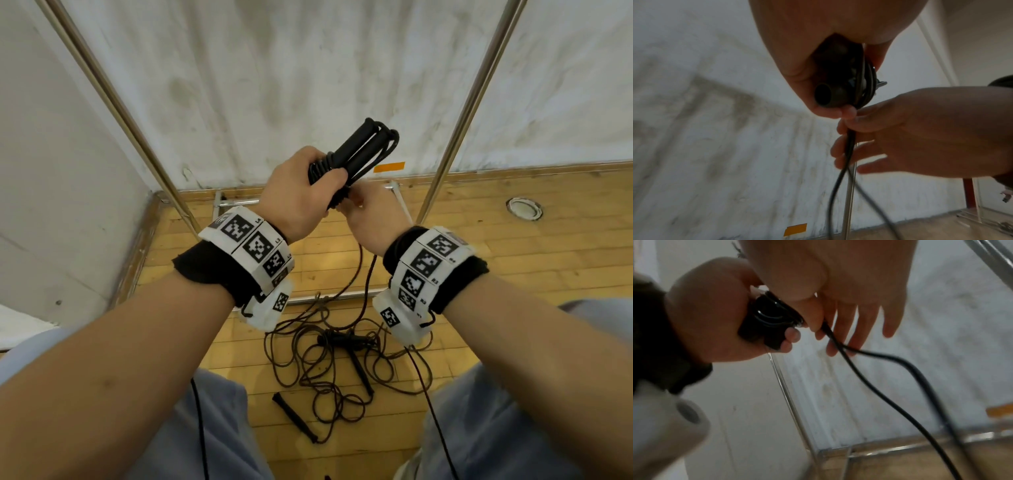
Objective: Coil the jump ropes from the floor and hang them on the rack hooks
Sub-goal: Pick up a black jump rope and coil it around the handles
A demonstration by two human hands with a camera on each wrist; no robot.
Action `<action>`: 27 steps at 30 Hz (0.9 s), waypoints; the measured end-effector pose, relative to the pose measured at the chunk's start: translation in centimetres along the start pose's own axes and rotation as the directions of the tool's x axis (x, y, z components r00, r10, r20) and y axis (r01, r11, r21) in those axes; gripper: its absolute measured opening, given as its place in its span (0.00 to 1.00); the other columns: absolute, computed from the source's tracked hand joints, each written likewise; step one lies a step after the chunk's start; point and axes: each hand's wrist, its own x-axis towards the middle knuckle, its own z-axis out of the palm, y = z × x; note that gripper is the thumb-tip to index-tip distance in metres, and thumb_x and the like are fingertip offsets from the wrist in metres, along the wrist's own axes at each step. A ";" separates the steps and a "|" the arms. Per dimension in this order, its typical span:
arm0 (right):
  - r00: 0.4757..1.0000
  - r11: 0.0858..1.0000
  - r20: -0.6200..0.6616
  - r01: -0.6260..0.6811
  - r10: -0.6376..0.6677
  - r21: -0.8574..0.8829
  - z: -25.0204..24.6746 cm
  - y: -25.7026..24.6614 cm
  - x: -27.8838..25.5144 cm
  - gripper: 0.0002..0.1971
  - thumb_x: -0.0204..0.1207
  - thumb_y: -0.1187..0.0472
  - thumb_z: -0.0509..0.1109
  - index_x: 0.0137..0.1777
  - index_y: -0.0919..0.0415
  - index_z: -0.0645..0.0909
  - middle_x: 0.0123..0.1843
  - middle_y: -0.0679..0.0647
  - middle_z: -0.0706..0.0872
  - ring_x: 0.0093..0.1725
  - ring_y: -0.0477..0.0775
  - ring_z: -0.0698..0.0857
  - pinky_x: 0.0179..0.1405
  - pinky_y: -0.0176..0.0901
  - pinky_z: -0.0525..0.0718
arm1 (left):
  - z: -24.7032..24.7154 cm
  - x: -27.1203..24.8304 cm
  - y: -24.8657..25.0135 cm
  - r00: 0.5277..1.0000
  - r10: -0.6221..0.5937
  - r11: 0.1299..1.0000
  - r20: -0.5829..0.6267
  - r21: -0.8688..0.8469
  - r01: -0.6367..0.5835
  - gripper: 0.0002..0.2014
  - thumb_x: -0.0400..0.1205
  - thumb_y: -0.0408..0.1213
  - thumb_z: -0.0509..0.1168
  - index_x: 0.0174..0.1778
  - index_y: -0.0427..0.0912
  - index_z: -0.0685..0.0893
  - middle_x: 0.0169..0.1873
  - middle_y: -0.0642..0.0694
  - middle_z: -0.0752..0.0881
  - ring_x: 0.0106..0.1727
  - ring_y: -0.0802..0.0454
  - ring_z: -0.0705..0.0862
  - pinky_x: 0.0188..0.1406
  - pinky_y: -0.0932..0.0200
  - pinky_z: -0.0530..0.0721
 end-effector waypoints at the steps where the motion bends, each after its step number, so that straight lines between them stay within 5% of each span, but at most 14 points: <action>1: 0.999 0.995 0.042 -0.025 0.021 0.100 0.1 -0.5 -0.1 0.09 0.83 0.62 0.59 0.46 0.58 0.81 0.41 0.51 0.85 0.40 0.55 0.83 0.41 0.50 0.81 | -0.1 0.0 0.1 1.000 0.005 1.000 -0.010 -0.002 -0.005 0.04 0.79 0.46 0.63 0.42 0.51 0.76 0.32 0.46 0.86 0.27 0.52 0.85 0.27 0.56 0.82; 3: 0.995 0.946 0.095 -0.071 0.043 0.316 0.4 -1.2 -0.2 0.10 0.83 0.63 0.57 0.45 0.56 0.79 0.35 0.52 0.83 0.40 0.58 0.82 0.52 0.57 0.81 | -0.4 0.3 0.4 0.999 0.009 1.000 -0.049 -0.020 -0.010 0.05 0.77 0.47 0.63 0.40 0.51 0.75 0.30 0.45 0.85 0.27 0.49 0.85 0.28 0.52 0.84; 6: 0.996 0.861 0.082 -0.076 0.040 0.503 0.4 -1.7 -0.1 0.08 0.85 0.62 0.56 0.46 0.54 0.75 0.30 0.50 0.72 0.29 0.51 0.73 0.38 0.52 0.77 | -1.3 0.6 0.9 0.993 0.006 0.999 -0.118 -0.042 -0.011 0.07 0.74 0.47 0.64 0.38 0.49 0.76 0.33 0.41 0.86 0.30 0.44 0.87 0.29 0.44 0.87; 11: 0.991 0.961 -0.130 0.073 -0.039 0.266 -0.4 -1.6 0.2 0.09 0.84 0.58 0.55 0.47 0.55 0.76 0.29 0.42 0.72 0.25 0.41 0.70 0.27 0.35 0.67 | -2.2 0.6 0.9 0.984 0.026 0.998 -0.174 -0.046 -0.035 0.07 0.75 0.47 0.63 0.41 0.47 0.77 0.36 0.41 0.88 0.34 0.43 0.88 0.34 0.39 0.87; 14: 0.995 0.966 -0.101 0.049 -0.024 0.254 -0.7 -2.2 0.0 0.12 0.85 0.59 0.53 0.43 0.57 0.76 0.28 0.45 0.72 0.26 0.46 0.71 0.28 0.43 0.74 | -2.0 0.4 0.7 0.981 0.086 0.992 -0.176 0.105 -0.068 0.11 0.76 0.50 0.62 0.47 0.48 0.75 0.36 0.47 0.87 0.37 0.47 0.87 0.39 0.43 0.86; 17: 0.996 0.979 -0.082 0.036 -0.020 0.202 -1.1 -2.6 -0.1 0.13 0.85 0.58 0.53 0.44 0.57 0.77 0.29 0.45 0.73 0.26 0.43 0.71 0.24 0.28 0.69 | -2.1 0.6 -0.2 0.974 0.155 0.961 -0.166 0.255 -0.109 0.14 0.79 0.50 0.62 0.55 0.47 0.74 0.39 0.48 0.87 0.39 0.50 0.86 0.41 0.48 0.85; 20: 0.997 0.993 -0.049 0.056 -0.051 0.108 -1.3 -2.7 0.1 0.11 0.83 0.57 0.59 0.41 0.57 0.78 0.28 0.45 0.73 0.26 0.41 0.71 0.21 0.24 0.67 | -2.2 0.8 -1.1 0.970 0.209 0.933 -0.125 0.322 -0.160 0.17 0.80 0.48 0.62 0.65 0.49 0.73 0.40 0.50 0.85 0.40 0.49 0.84 0.39 0.54 0.80; 27: 0.999 0.996 0.029 0.026 -0.024 -0.084 -0.8 -1.9 -0.4 0.17 0.85 0.55 0.55 0.39 0.61 0.78 0.28 0.47 0.75 0.27 0.43 0.73 0.24 0.26 0.70 | -1.9 1.3 -3.0 0.990 0.139 0.853 -0.019 0.510 -0.110 0.15 0.81 0.46 0.64 0.60 0.48 0.71 0.40 0.53 0.78 0.34 0.53 0.77 0.27 0.60 0.68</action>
